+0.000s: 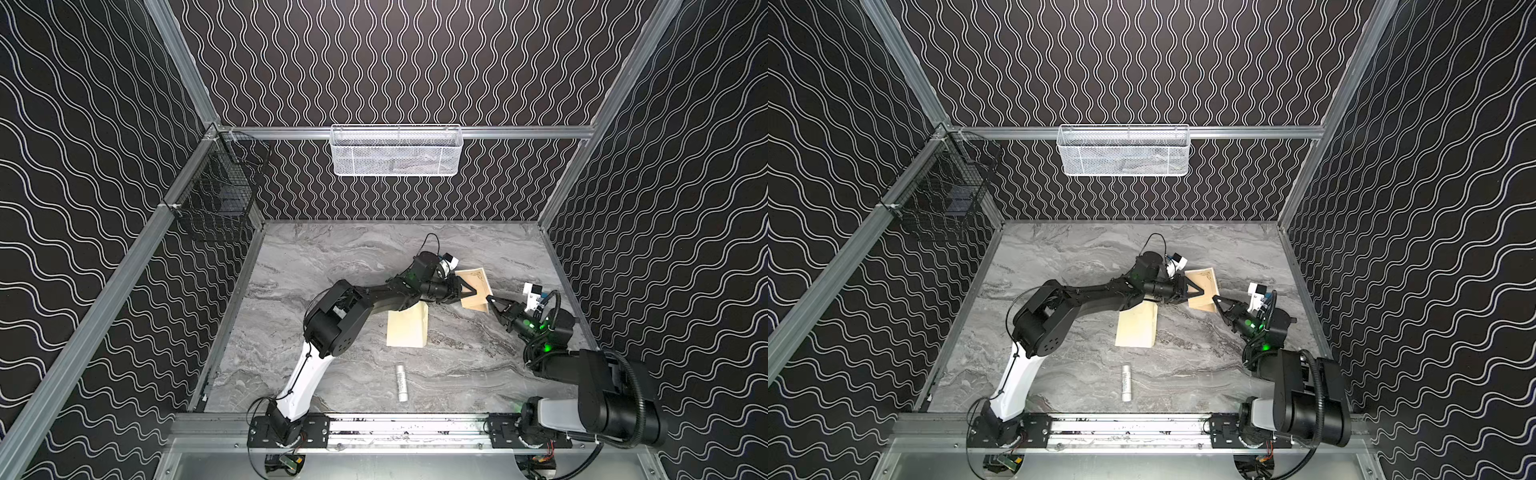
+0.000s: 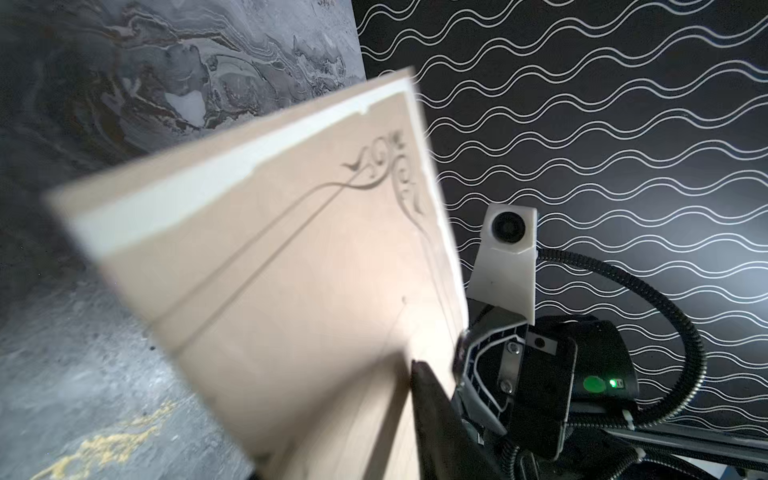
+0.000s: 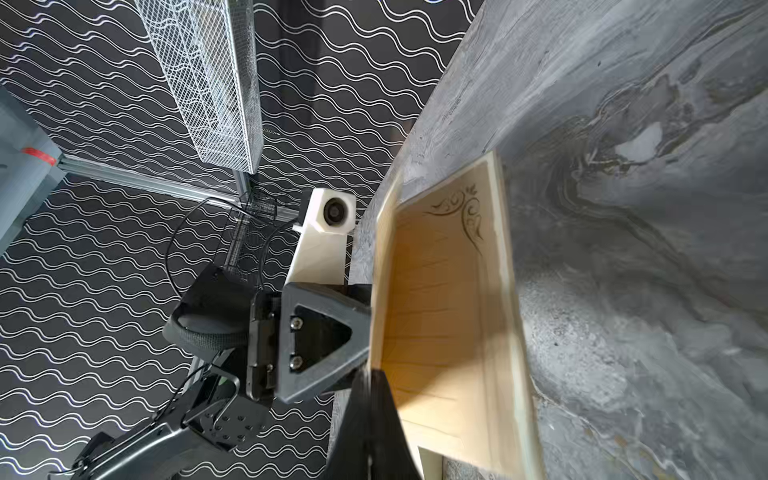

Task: Place the letter into the envelope and seal it
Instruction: 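Lift the folded letter with the right gripper while the left gripper draws back, then carry the letter to the envelope with the right gripper while the left reaches it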

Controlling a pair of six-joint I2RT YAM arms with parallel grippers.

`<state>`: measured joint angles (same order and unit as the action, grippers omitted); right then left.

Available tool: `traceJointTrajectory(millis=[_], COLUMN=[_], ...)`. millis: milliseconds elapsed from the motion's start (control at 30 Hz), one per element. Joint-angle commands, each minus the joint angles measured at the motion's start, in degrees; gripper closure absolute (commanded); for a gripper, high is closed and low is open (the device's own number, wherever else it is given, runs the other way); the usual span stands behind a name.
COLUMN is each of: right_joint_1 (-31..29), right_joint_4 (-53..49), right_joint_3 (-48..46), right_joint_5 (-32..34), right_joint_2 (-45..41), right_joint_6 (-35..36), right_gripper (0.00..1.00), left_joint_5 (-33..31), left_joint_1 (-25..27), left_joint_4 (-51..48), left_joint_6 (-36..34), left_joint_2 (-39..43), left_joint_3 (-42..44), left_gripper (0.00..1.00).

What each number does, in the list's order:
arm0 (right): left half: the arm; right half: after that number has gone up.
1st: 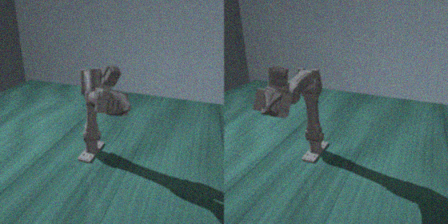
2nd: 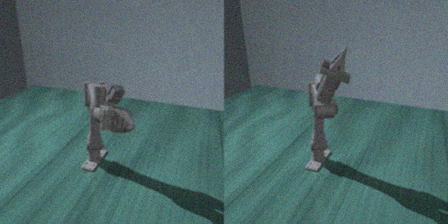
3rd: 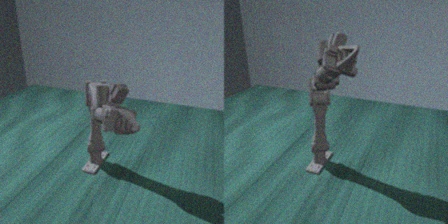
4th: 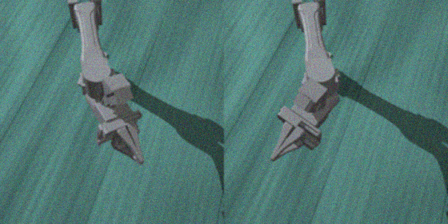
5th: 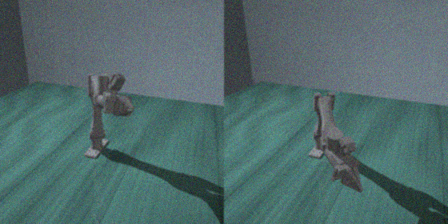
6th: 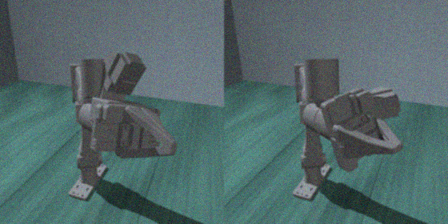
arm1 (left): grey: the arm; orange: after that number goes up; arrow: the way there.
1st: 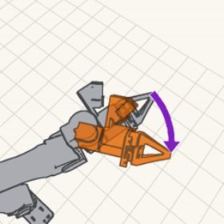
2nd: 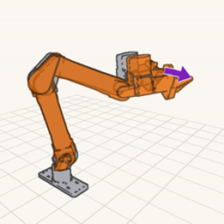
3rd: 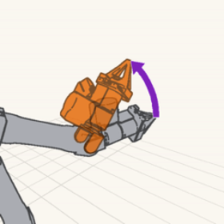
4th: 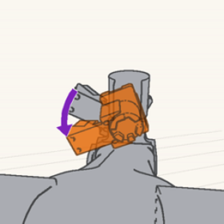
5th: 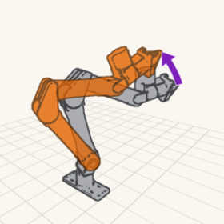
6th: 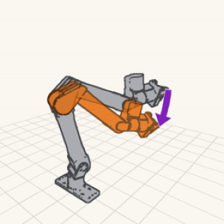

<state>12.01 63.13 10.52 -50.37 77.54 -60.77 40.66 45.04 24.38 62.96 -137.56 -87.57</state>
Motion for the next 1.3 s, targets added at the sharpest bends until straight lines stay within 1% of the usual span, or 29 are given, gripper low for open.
traceJointTrajectory(millis=[0, 100, 167, 233, 267, 333, 367, 467, 533, 633, 867, 967, 1033, 1133, 1267], right_joint_1=[-0.1, -0.1, -0.1, -0.1, -0.2, -0.2, -0.2, -0.1, -0.1, -0.1, -0.1, -0.1, -0.1, -0.3, -2.1], right_joint_4=[-4.5, -7.9, -11.0, -13.9, -16.0, -21.9, -26.0, -42.6, -48.1, -51.0, -46.1, -36.7, -27.5, -17.9, -9.0], right_joint_3=[0.5, 0.8, 1.0, 1.1, 1.2, 2.2, 3.0, 7.7, 10.3, 12.0, 12.1, 10.2, 8.3, 6.0, 4.6], right_joint_5=[0.4, 0.4, 0.6, 0.7, 0.8, 1.0, 1.1, 2.5, 1.4, -1.2, -8.6, -12.6, -14.7, -15.6, -15.5], right_joint_2=[-1.9, -3.9, -5.7, -7.6, -8.8, -11.1, -12.5, -15.6, -16.5, -17.2, -18.4, -19.3, -20.2, -21.2, -20.4], right_joint_6=[3.0, 4.3, 5.6, 6.7, 7.5, 9.9, 11.7, 19.1, 22.6, 23.7, 19.7, 14.7, 10.0, 4.8, 0.0], right_gripper=[1.00, 1.00, 0.96, 0.92, 0.90, 0.82, 0.75, 0.55, 0.48, 0.45, 0.39, 0.36, 0.37, 0.37, 0.40], left_joint_5=[0.1, 0.0, -0.3, -0.3, -0.1, 0.5, 0.9, 2.0, 2.6, 5.9, 9.5, 11.5, 12.8, 13.4, 13.7], left_joint_1=[-0.2, -0.3, -0.3, -0.3, -0.2, -0.3, -0.3, -0.3, -0.3, -0.5, -1.2, -1.4, -1.5, -1.5, -1.5], left_joint_4=[2.7, 1.7, 0.4, 0.2, 0.4, -0.2, -0.4, -1.9, -2.1, -2.0, -5.1, -5.2, -5.1, -3.6, -1.2], left_joint_6=[-1.2, -2.7, -4.7, -6.2, -6.8, -8.1, -9.0, -12.9, -15.4, -16.9, -22.6, -23.5, -23.7, -22.6, -20.6], left_joint_2=[1.4, 2.6, 4.0, 5.1, 5.5, 6.3, 6.9, 9.0, 10.6, 12.2, 19.8, 21.8, 22.5, 23.4, 23.4], left_joint_3=[0.6, 1.1, 1.8, 2.6, 3.1, 3.5, 3.8, 5.3, 7.1, 8.1, 13.6, 15.1, 15.9, 17.0, 17.9], left_gripper=[0.75, 0.81, 0.88, 0.90, 0.93, 0.95, 0.97, 0.99, 1.00, 1.00, 1.00, 1.00, 1.00, 1.00, 1.00])
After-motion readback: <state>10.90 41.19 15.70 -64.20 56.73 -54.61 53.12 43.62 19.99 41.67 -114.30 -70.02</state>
